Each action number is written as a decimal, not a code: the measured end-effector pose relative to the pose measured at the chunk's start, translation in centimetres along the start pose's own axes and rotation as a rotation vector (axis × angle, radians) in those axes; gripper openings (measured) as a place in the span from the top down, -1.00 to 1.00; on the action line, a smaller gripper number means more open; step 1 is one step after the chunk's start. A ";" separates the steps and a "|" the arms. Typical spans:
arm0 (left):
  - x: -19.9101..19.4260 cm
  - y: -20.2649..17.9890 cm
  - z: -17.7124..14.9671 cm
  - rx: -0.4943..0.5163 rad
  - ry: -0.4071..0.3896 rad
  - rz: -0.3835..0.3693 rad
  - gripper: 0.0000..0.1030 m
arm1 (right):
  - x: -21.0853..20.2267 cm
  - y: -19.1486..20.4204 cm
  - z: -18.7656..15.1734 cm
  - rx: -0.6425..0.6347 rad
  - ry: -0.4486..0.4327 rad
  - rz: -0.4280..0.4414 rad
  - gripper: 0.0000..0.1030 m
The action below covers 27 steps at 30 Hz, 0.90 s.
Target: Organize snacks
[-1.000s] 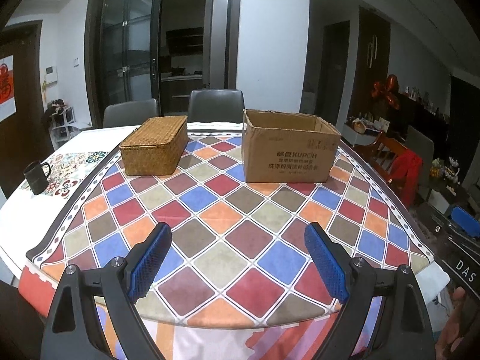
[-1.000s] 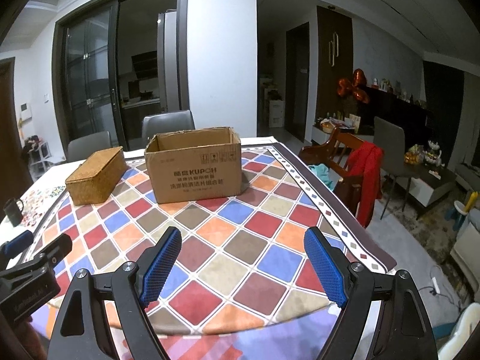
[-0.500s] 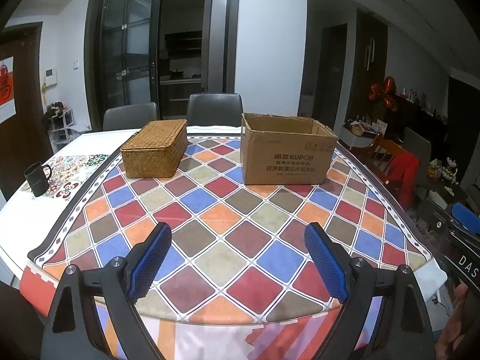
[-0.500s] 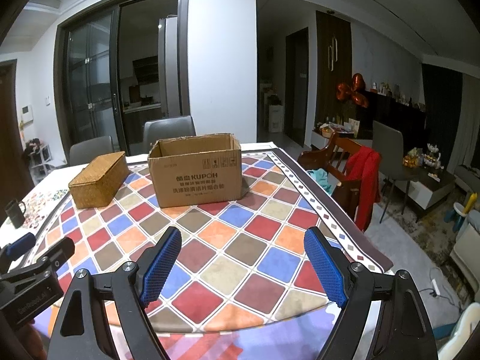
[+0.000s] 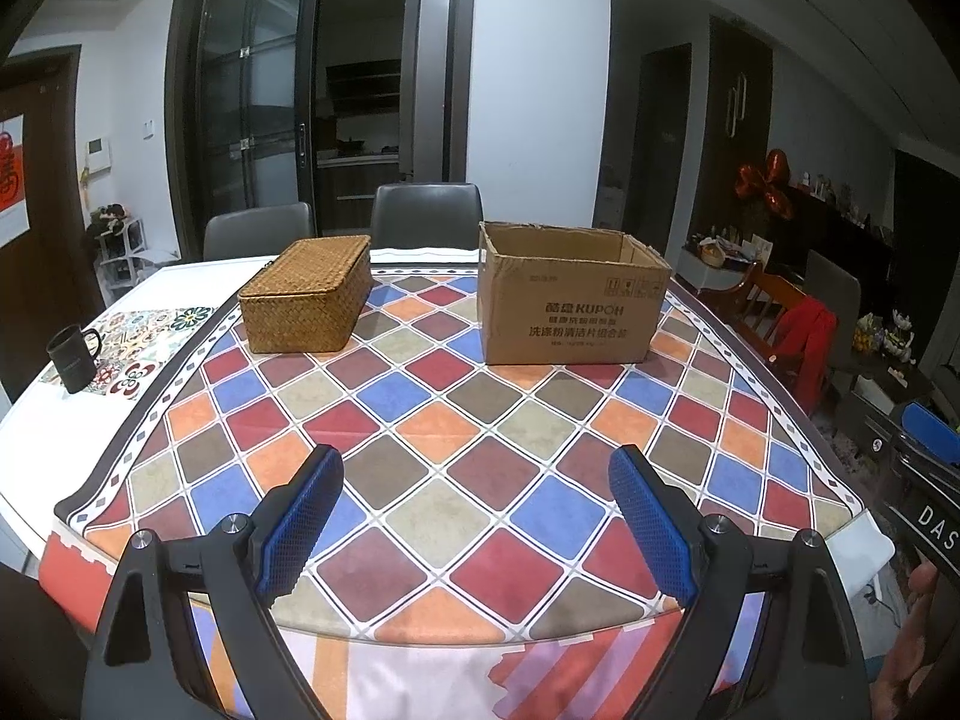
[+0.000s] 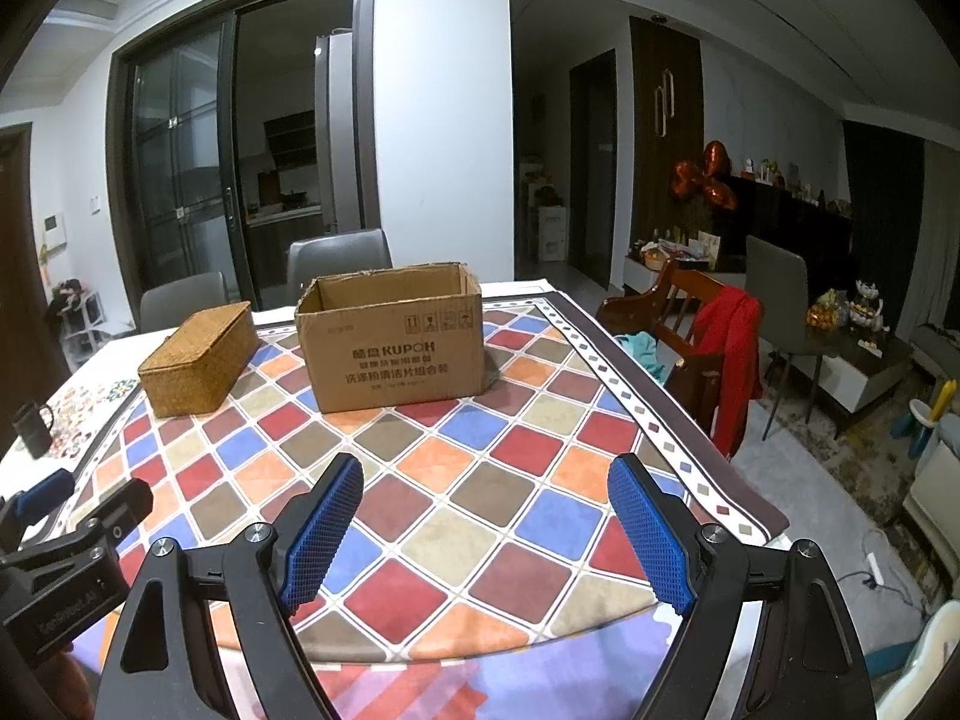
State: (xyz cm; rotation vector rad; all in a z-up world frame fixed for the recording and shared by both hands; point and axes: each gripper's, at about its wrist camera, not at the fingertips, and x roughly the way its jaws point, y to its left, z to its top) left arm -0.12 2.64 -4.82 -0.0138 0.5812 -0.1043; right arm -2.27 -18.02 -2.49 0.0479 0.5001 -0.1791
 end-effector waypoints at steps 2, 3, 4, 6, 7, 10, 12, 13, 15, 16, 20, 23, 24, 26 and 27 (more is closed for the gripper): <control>0.0 0.0 0.0 -0.001 0.000 0.000 -0.76 | 0.0 0.0 0.0 0.002 0.001 0.000 -0.64; 0.0 0.0 0.0 -0.001 0.001 0.000 -0.76 | 0.0 0.0 0.0 0.001 0.001 -0.001 -0.64; 0.0 0.0 0.0 -0.001 0.000 0.000 -0.76 | 0.0 0.0 0.0 0.000 0.000 -0.001 -0.64; 0.0 0.0 0.0 0.000 0.001 -0.001 -0.76 | -0.2 0.0 0.0 0.002 -0.003 -0.002 -0.64; 0.0 0.0 0.0 0.000 0.001 0.000 -0.76 | -0.2 0.0 0.0 0.002 -0.003 -0.002 -0.64; 0.0 0.0 0.0 0.000 0.000 0.001 -0.76 | -0.2 -0.1 -0.1 0.002 -0.001 -0.002 -0.64; 0.0 0.0 0.0 -0.001 -0.001 0.000 -0.76 | -0.2 -0.1 -0.1 0.000 -0.002 -0.003 -0.64; 0.0 0.0 0.0 0.000 0.000 0.001 -0.76 | -0.2 -0.1 -0.1 0.001 -0.003 -0.004 -0.64; 0.0 0.0 0.0 -0.002 0.002 -0.002 -0.76 | -0.2 -0.1 -0.1 0.003 -0.005 -0.006 -0.64; 0.0 -0.1 0.0 -0.001 0.002 -0.001 -0.76 | -0.3 -0.2 0.0 0.004 -0.005 -0.006 -0.64; 0.0 -0.1 0.0 0.002 0.000 0.000 -0.76 | -0.3 -0.2 0.0 0.003 -0.004 -0.007 -0.64; 0.0 -0.1 0.0 0.001 0.003 -0.001 -0.76 | -0.3 -0.2 0.0 0.002 -0.005 -0.007 -0.64; 0.0 -0.1 0.1 0.001 0.004 -0.002 -0.76 | -0.3 -0.2 0.0 0.002 -0.004 -0.006 -0.64; -0.1 -0.2 0.2 0.002 0.004 -0.001 -0.76 | -0.3 -0.3 0.1 0.000 -0.006 -0.003 -0.64; -0.1 -0.2 0.2 0.004 0.003 0.001 -0.76 | -0.4 -0.3 0.1 -0.002 -0.008 -0.004 -0.64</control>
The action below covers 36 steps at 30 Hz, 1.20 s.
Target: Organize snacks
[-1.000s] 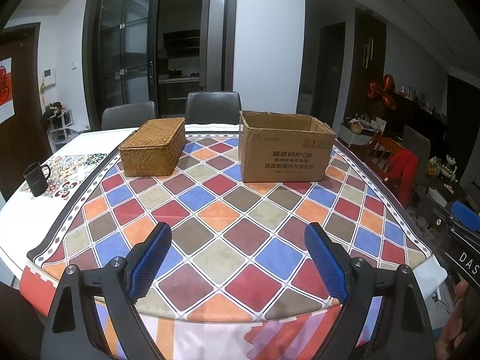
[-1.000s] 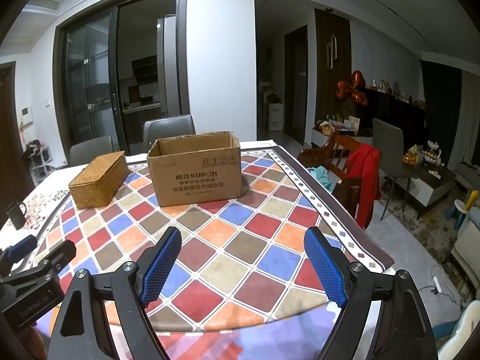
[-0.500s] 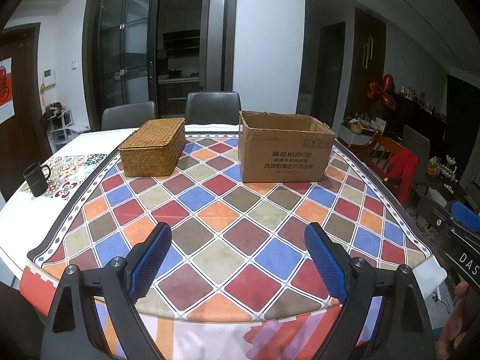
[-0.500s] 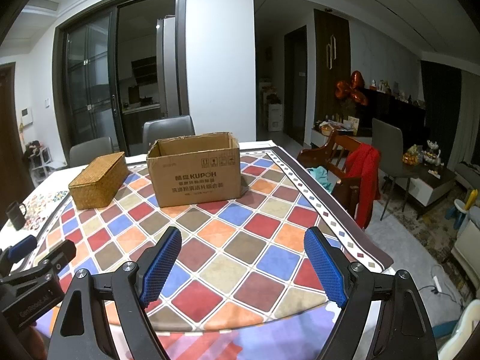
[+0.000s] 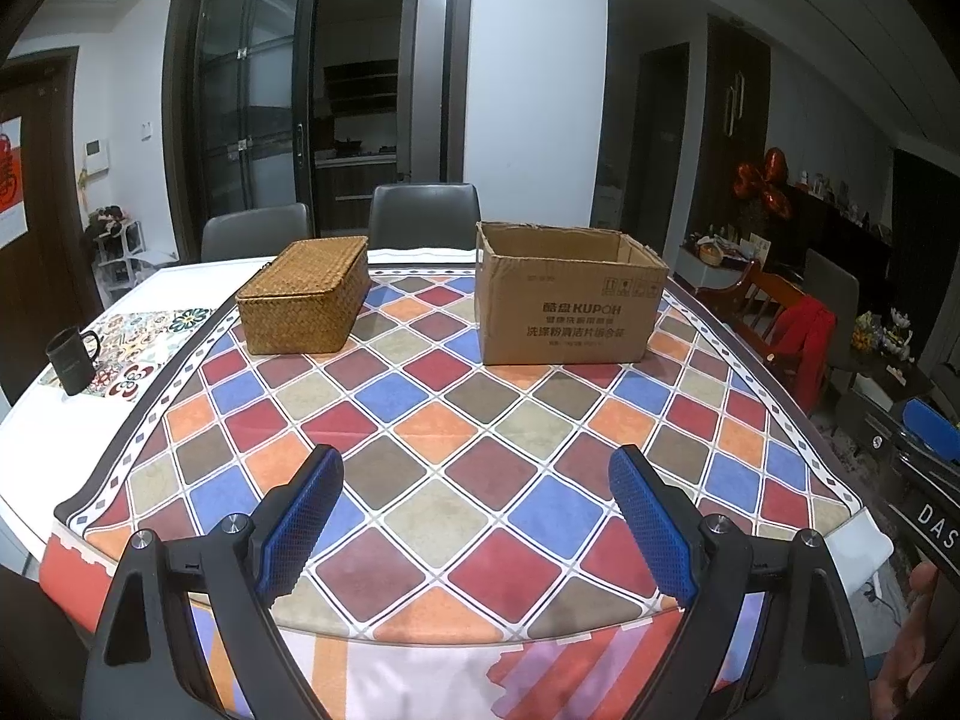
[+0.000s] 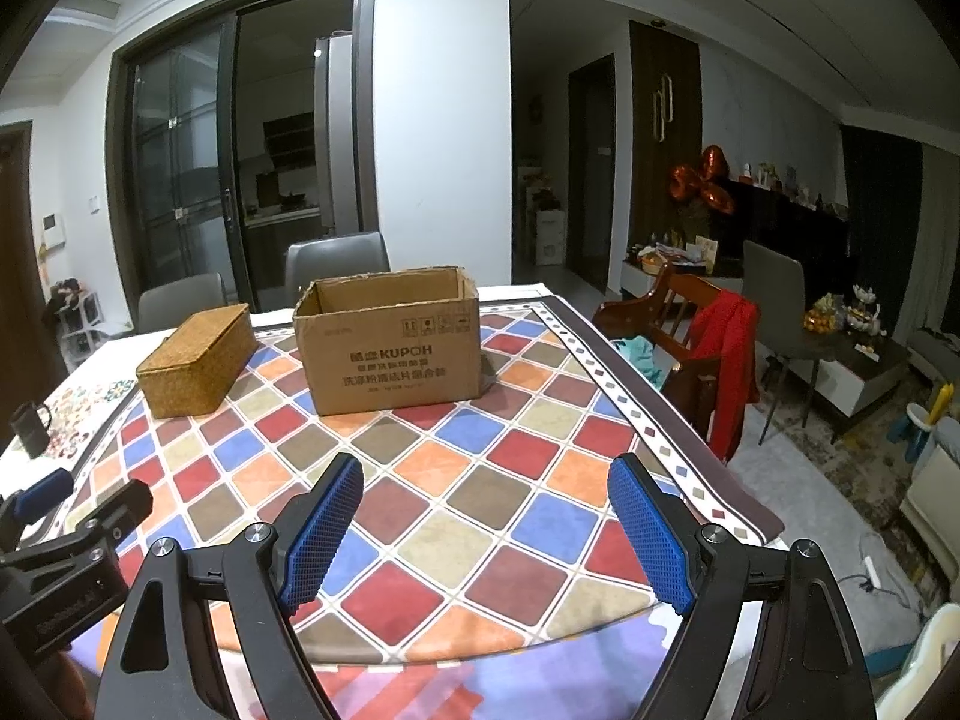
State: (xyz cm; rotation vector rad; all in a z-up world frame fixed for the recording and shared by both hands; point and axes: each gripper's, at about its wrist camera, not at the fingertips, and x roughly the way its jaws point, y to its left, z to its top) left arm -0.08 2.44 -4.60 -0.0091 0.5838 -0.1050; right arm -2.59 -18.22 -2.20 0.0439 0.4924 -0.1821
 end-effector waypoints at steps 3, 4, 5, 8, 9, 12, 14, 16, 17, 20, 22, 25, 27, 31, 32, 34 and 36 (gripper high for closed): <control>0.0 0.0 0.0 0.000 -0.001 0.000 -0.76 | 0.1 0.0 0.1 -0.002 0.001 -0.001 -0.64; 0.0 0.0 0.1 0.001 -0.001 0.001 -0.76 | 0.1 0.0 0.1 -0.002 0.000 -0.002 -0.64; 0.0 0.0 0.1 0.003 0.000 0.001 -0.76 | 0.1 0.0 0.1 -0.003 -0.001 -0.002 -0.64; 0.0 0.0 0.2 0.004 0.000 0.001 -0.76 | 0.1 0.0 0.1 -0.004 -0.001 0.000 -0.64; 0.1 0.0 0.2 0.004 0.000 0.001 -0.76 | 0.1 0.0 0.1 -0.006 -0.002 0.000 -0.64; 0.1 0.1 0.2 0.004 0.000 0.004 -0.76 | 0.1 0.1 0.1 -0.007 -0.002 -0.001 -0.64; 0.2 0.1 0.2 0.007 0.000 0.009 -0.76 | 0.1 0.0 0.1 -0.007 -0.003 -0.002 -0.64; 0.2 0.1 0.1 0.012 -0.003 0.011 -0.76 | 0.1 0.1 0.1 -0.006 -0.002 0.000 -0.64; 0.1 0.0 0.1 0.015 -0.003 0.011 -0.76 | 0.1 0.1 0.1 -0.007 -0.002 -0.001 -0.64; 0.2 0.0 0.1 0.019 0.000 0.009 -0.76 | 0.1 0.1 0.1 -0.006 -0.001 -0.001 -0.64; 0.2 0.0 0.1 0.017 -0.001 0.008 -0.76 | 0.1 0.1 0.1 -0.007 -0.002 -0.001 -0.64; 0.2 0.0 0.1 0.017 0.001 0.008 -0.76 | 0.1 0.1 0.1 -0.006 -0.002 -0.001 -0.64; 0.2 0.0 0.1 0.016 -0.002 0.007 -0.76 | 0.1 0.1 0.1 -0.008 -0.004 -0.002 -0.64; 0.2 0.0 0.1 0.018 -0.003 0.008 -0.76 | 0.1 0.1 0.1 -0.007 -0.002 -0.001 -0.64; 0.2 0.0 0.1 0.018 -0.003 0.007 -0.76 | 0.1 0.1 0.1 -0.007 -0.002 -0.001 -0.64; 0.3 -0.1 0.0 0.019 -0.002 0.007 -0.76 | 0.1 0.1 0.1 -0.005 0.000 -0.001 -0.64; 0.5 -0.1 0.0 0.020 0.001 0.006 -0.76 | 0.1 0.1 0.0 -0.006 -0.002 -0.001 -0.64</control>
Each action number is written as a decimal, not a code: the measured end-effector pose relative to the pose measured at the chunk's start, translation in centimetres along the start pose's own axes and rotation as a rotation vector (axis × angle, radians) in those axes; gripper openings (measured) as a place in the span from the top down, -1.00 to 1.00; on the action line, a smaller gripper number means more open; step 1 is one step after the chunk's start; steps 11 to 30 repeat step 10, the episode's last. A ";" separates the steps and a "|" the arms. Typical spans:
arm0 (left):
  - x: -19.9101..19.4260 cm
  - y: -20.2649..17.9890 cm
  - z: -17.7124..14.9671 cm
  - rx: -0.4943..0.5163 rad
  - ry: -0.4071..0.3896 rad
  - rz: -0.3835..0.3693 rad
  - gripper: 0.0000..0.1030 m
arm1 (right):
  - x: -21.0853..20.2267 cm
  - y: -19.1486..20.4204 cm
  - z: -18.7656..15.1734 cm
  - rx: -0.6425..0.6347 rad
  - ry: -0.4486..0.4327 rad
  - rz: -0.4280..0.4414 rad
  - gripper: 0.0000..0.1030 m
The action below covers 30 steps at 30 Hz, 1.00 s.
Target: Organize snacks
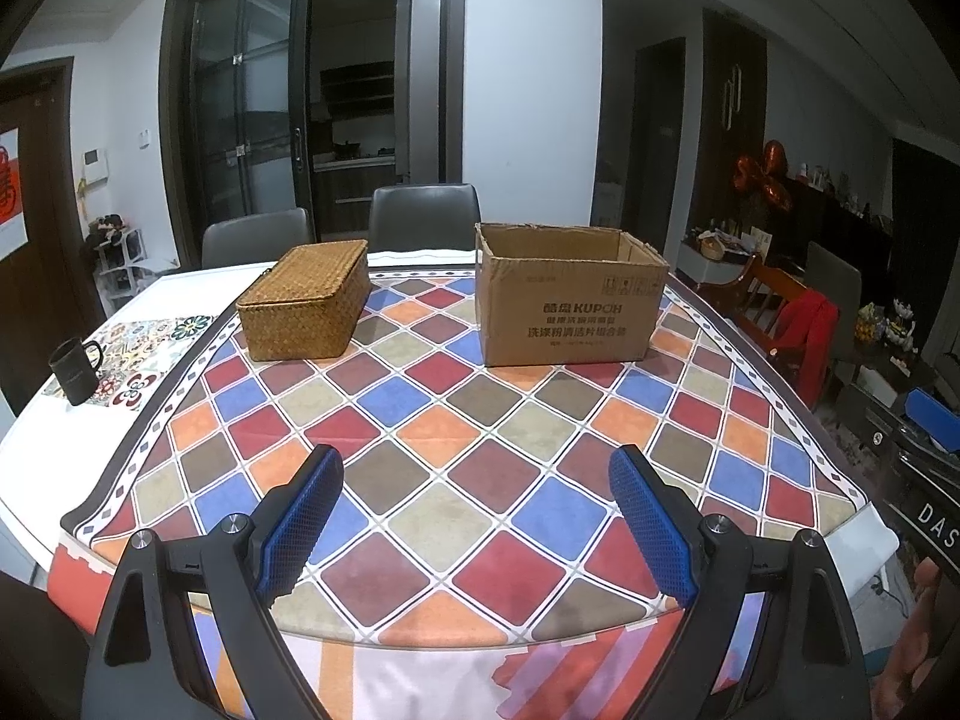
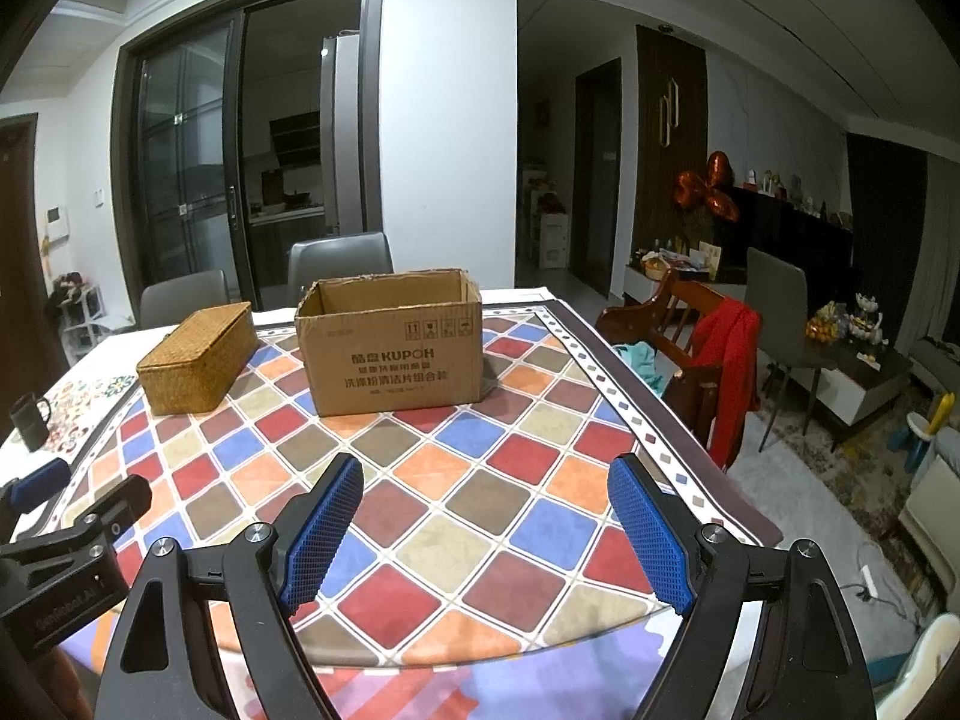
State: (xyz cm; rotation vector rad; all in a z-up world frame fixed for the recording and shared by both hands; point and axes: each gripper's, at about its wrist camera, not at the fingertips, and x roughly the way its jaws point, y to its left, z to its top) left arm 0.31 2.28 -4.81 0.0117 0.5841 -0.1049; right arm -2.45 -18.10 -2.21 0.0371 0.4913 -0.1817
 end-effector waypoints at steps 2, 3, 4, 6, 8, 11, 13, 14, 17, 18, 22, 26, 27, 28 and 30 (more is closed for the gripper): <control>0.1 -0.1 0.0 0.000 0.002 -0.002 -0.76 | 0.0 0.0 0.0 -0.001 0.000 0.000 -0.64; 0.1 0.0 0.0 0.000 0.002 -0.002 -0.76 | 0.0 0.0 0.0 -0.001 0.000 0.000 -0.64; 0.1 0.0 0.0 0.000 0.002 -0.003 -0.76 | 0.0 0.0 0.0 -0.002 -0.001 -0.001 -0.64; 0.1 -0.1 0.0 0.001 0.001 -0.006 -0.76 | 0.0 0.0 0.0 0.000 0.001 0.000 -0.64; 0.1 -0.1 0.1 0.003 -0.002 -0.005 -0.76 | 0.0 0.0 0.0 -0.001 0.000 0.000 -0.64; 0.2 -0.2 0.1 0.002 -0.001 -0.008 -0.76 | 0.0 0.0 0.0 0.000 0.000 -0.001 -0.64; 0.2 -0.2 0.1 0.002 -0.001 -0.008 -0.76 | 0.0 0.0 0.0 0.000 0.000 -0.001 -0.64; 0.2 -0.2 0.1 0.002 -0.001 -0.008 -0.76 | 0.0 0.0 0.0 0.000 0.000 -0.001 -0.64; 0.2 -0.2 0.1 0.002 -0.001 -0.008 -0.76 | 0.0 0.0 0.0 0.000 0.000 -0.001 -0.64; 0.2 -0.2 0.1 0.002 -0.001 -0.008 -0.76 | 0.0 0.0 0.0 0.000 0.000 -0.001 -0.64; 0.2 -0.2 0.1 0.002 -0.001 -0.008 -0.76 | 0.0 0.0 0.0 0.000 0.000 -0.001 -0.64; 0.2 -0.2 0.1 0.002 -0.001 -0.008 -0.76 | 0.0 0.0 0.0 0.000 0.000 -0.001 -0.64; 0.2 -0.2 0.1 0.002 -0.001 -0.008 -0.76 | 0.0 0.0 0.0 0.000 0.000 -0.001 -0.64; 0.2 -0.2 0.1 0.002 -0.001 -0.008 -0.76 | 0.0 0.0 0.0 0.000 0.000 -0.001 -0.64; 0.2 -0.2 0.1 0.002 -0.001 -0.008 -0.76 | 0.0 0.0 0.0 0.000 0.000 -0.001 -0.64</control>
